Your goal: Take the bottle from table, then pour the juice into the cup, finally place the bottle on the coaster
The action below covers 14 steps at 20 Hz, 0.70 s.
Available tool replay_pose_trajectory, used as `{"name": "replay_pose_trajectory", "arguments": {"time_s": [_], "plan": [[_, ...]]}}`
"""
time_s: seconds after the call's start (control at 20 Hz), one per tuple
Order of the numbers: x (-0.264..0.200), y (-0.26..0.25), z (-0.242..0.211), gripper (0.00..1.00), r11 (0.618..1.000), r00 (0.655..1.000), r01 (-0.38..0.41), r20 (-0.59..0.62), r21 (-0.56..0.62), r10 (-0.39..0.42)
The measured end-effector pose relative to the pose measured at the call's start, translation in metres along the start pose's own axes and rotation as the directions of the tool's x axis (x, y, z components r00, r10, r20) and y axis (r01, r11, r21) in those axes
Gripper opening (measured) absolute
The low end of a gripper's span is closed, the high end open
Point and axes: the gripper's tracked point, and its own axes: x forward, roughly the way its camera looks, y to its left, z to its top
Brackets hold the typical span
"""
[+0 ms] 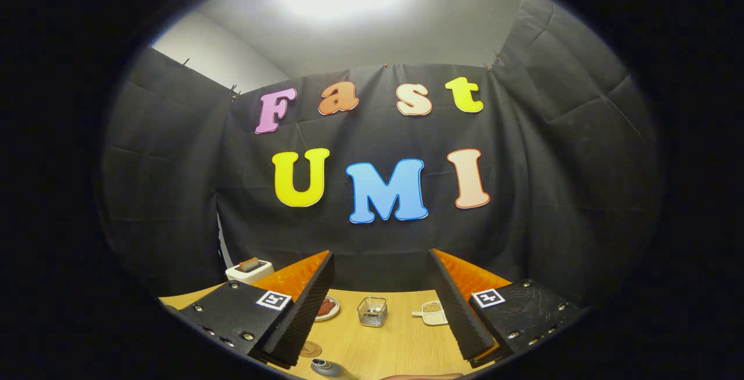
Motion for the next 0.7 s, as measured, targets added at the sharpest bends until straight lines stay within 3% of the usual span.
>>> {"name": "replay_pose_trajectory", "arguments": {"time_s": [0.3,0.7], "plan": [[-0.001,-0.002,-0.010,0.97,1.000,1.000,0.006,-0.010,-0.010,-0.006],[-0.010,0.020,-0.057,0.98,0.999,0.997,-0.051,-0.049,0.000,0.051]]}}
